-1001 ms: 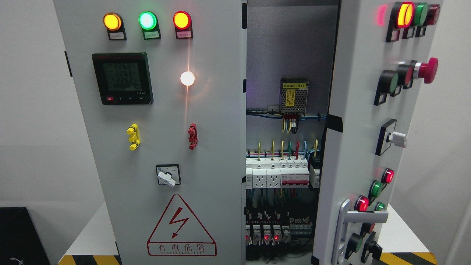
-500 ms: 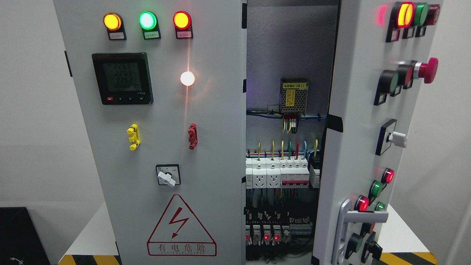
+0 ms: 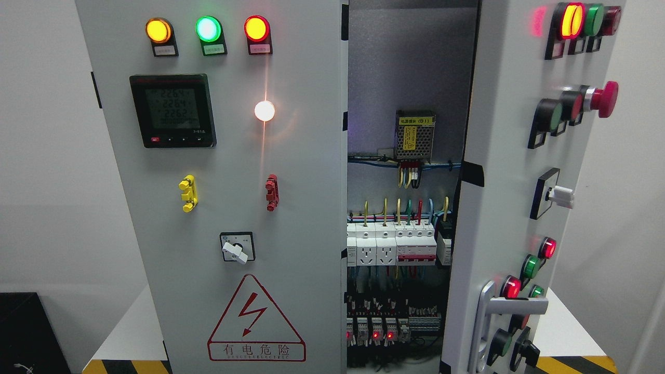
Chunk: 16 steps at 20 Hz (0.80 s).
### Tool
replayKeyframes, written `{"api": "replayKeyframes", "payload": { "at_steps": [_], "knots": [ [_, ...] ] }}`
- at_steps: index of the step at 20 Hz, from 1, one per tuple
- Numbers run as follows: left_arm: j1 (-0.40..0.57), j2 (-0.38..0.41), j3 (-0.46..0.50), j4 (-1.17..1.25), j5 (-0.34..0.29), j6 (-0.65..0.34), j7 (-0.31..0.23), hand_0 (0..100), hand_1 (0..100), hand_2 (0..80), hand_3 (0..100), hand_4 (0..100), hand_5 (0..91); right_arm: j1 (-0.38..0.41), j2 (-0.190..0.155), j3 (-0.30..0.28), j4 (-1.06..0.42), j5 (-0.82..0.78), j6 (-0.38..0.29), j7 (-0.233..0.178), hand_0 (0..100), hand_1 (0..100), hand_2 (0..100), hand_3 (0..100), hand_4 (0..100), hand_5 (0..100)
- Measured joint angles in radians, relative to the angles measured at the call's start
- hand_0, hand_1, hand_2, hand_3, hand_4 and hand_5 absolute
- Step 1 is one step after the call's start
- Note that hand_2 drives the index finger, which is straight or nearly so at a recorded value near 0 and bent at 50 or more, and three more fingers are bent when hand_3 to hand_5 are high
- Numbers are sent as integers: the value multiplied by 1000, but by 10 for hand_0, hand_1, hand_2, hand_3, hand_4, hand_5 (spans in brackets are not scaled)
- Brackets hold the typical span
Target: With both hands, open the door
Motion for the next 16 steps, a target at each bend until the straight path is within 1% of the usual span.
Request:
{"api": "replayKeyframes", "payload": {
  "at_steps": [5, 10, 16],
  "knots": [
    [88, 37, -33, -182, 2, -28, -1, 0, 0, 0, 0, 0, 0, 0, 0, 0, 0, 0, 0, 0, 191, 0, 0, 0, 0, 0],
    [175, 94, -54, -416, 4, -34, 0, 0, 0, 0, 0, 0, 0, 0, 0, 0, 0, 0, 0, 0, 191, 0, 0, 0, 0, 0],
    [234, 171, -69, -717, 5, -39, 4, 0, 0, 0, 0, 0, 0, 0, 0, 0, 0, 0, 0, 0, 191, 0, 0, 0, 0, 0]
  ]
}}
